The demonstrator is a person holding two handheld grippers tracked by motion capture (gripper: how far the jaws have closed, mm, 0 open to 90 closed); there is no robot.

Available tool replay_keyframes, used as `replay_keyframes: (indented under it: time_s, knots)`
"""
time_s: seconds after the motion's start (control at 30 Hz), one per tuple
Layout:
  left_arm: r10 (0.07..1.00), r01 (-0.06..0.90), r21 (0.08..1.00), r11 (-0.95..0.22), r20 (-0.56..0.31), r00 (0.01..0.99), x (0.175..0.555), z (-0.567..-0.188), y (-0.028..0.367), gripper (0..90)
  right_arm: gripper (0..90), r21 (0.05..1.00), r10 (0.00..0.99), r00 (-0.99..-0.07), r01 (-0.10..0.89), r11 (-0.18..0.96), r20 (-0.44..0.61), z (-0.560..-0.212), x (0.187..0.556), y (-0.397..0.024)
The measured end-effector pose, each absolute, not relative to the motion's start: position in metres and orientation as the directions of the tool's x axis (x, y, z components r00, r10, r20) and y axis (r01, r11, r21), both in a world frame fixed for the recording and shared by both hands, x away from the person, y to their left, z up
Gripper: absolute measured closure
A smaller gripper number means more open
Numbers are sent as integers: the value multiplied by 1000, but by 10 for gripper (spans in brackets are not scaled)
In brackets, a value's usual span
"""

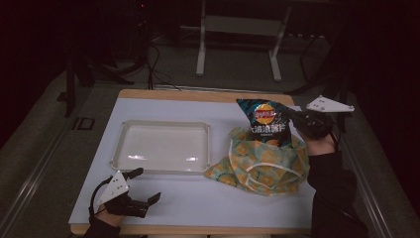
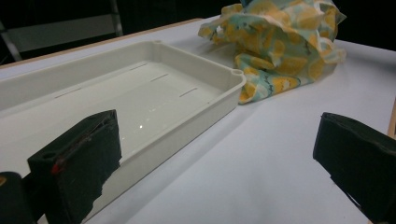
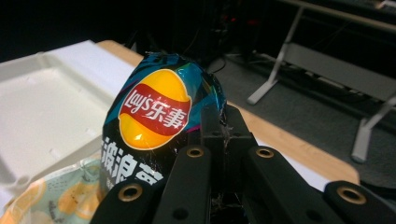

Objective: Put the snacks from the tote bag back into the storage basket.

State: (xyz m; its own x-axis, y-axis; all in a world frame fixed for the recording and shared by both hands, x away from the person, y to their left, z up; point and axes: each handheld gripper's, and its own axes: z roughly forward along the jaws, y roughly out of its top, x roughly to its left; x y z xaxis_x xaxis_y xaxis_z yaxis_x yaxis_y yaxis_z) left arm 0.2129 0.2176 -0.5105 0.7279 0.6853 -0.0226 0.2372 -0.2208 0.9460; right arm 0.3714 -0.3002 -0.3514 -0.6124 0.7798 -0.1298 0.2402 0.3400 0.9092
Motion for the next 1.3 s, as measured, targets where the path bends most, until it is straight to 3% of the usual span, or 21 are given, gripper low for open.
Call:
replay_keyframes:
  time_s: [0.73,1.3]
  knots:
    - [687,223,950,-217,-13,727,212,-510,218,13,900,954,819,-549,120,275,-167,-278,362,-273]
    - [688,220,950,-224,-6,726,211,-510,218,13,900,963,813,-557,81,258,-171,-273,353,-211]
